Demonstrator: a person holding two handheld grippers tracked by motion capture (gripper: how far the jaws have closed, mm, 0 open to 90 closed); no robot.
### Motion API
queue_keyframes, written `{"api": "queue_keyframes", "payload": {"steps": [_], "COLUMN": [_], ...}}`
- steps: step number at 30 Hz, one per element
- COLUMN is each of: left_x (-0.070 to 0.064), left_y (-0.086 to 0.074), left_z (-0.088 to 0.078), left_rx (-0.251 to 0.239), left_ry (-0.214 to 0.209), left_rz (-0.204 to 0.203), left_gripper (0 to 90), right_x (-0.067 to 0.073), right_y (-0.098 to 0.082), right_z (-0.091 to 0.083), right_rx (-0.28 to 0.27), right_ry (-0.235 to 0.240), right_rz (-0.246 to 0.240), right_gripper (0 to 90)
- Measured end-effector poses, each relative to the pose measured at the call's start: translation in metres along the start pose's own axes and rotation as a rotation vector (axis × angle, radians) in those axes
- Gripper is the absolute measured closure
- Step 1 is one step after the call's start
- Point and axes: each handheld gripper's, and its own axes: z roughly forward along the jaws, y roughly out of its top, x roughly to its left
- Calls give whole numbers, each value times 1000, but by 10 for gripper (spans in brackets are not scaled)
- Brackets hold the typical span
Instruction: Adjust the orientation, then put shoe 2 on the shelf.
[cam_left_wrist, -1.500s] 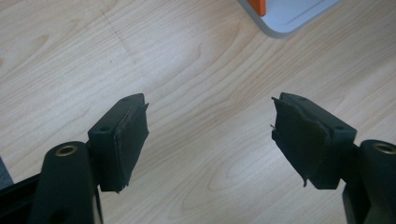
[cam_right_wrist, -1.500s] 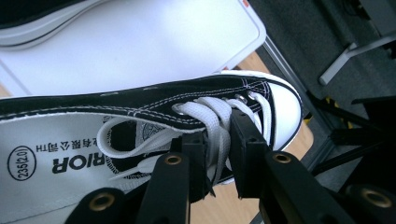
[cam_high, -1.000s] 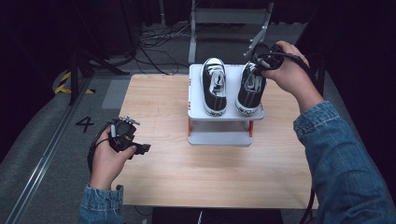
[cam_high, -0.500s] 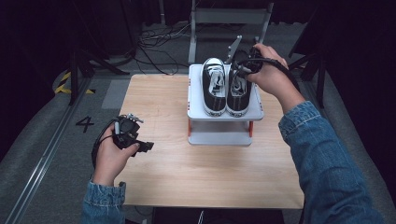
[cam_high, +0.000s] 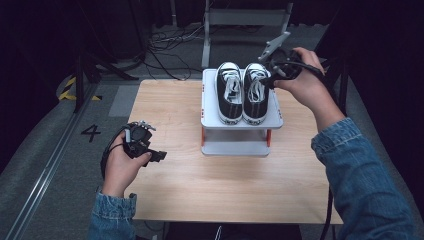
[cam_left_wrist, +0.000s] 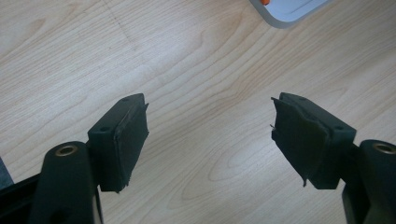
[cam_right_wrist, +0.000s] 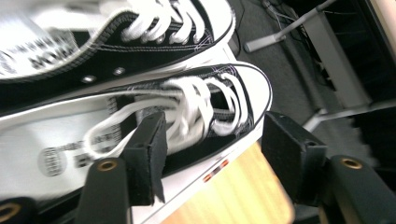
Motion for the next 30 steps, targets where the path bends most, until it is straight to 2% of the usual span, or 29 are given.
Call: {"api": "queue_keyframes", "payload": {"steps": [2,3,4,5,6,9,13,14,19,20,21,23,24,25,30], "left_x": [-1,-1,-1,-2,-2,-3,-5,-5,-6,-6,-6,-5,-5,-6,-4], "left_y": [1,1,1,1,1,2,2,2,2,2,1,1,1,0,-2], "left_z": [1,1,1,2,3,6,9,10,13,13,14,16,16,16,18], "left_rx": [-3,-1,-1,8,10,17,10,11,21,21,29,35,35,39,45], "left_ry": [1,5,5,10,5,-4,9,12,15,15,16,16,16,14,14], "left_rz": [3,5,5,16,24,32,40,42,43,43,41,38,38,40,46], "left_gripper": [267,266,266,263,259,241,216,212,204,205,207,208,208,208,208], "right_x": [1,2,2,4,6,11,22,26,45,45,52,59,59,62,79], "right_y": [-13,-23,-23,-40,-50,-77,-122,-137,-189,-189,-207,-223,-223,-231,-269], "right_z": [-11,-17,-17,-27,-31,-40,-45,-44,-36,-36,-30,-23,-23,-19,3], "right_rx": [-26,-35,-35,-52,-64,-86,-60,-46,-47,-47,-41,-40,-40,-40,8], "right_ry": [11,11,11,16,24,39,75,78,75,75,78,95,95,103,111], "right_rz": [68,89,89,134,155,188,293,335,399,399,428,463,463,477,534], "right_gripper": [389,384,384,371,371,372,372,372,360,360,359,355,355,355,353]}}
